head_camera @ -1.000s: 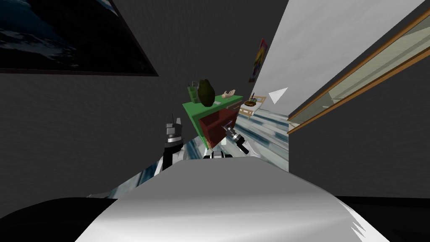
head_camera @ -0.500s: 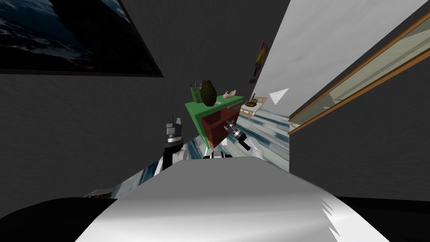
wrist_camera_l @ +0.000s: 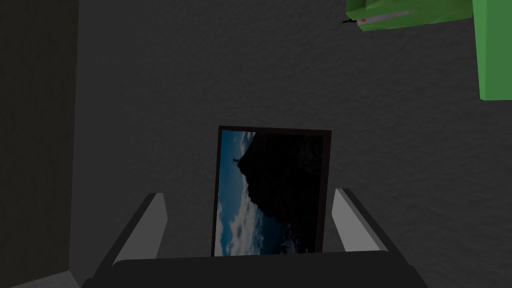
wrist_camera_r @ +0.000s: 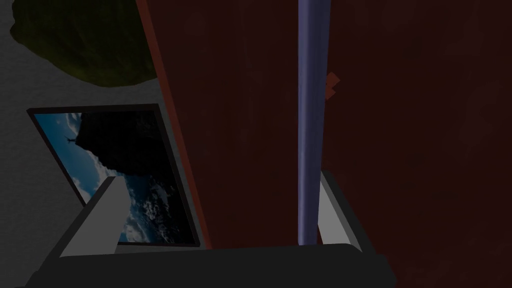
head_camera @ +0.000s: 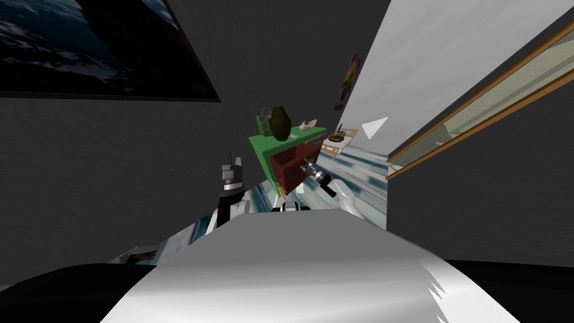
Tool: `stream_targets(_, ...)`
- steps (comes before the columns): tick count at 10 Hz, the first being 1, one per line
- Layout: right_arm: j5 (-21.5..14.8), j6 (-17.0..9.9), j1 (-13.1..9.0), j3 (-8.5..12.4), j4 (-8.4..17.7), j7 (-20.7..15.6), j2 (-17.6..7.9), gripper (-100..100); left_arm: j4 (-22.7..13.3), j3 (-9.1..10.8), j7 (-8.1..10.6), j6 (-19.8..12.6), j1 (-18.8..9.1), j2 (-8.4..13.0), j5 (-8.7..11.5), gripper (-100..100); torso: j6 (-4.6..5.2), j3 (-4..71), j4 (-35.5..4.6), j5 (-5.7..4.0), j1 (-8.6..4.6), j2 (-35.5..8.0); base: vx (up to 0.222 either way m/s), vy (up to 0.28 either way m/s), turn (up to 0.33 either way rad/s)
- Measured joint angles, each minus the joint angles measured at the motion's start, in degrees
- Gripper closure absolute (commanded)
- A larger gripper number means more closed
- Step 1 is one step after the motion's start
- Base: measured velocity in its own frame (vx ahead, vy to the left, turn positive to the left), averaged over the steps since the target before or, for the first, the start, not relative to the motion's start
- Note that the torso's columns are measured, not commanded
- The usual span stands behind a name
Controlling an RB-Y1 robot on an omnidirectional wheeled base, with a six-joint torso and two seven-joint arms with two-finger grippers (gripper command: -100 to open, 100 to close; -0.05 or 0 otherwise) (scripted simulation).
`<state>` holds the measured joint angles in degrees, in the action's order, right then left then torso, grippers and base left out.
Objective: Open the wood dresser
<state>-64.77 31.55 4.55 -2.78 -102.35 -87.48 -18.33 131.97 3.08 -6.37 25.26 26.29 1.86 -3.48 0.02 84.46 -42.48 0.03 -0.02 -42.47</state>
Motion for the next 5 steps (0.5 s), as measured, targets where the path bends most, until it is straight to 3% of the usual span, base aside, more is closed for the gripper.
stream_targets(5, -0.07, -0.04, 0.17, -0.02, 0.21, -0.04, -0.04, 0, 0.00, 0.00, 0.00, 0.00, 0.00, 0.00, 0.00, 0, -0.02, 0.09, 0.17, -0.02, 0.04, 0.15, 0.000, 0.000, 0.000)
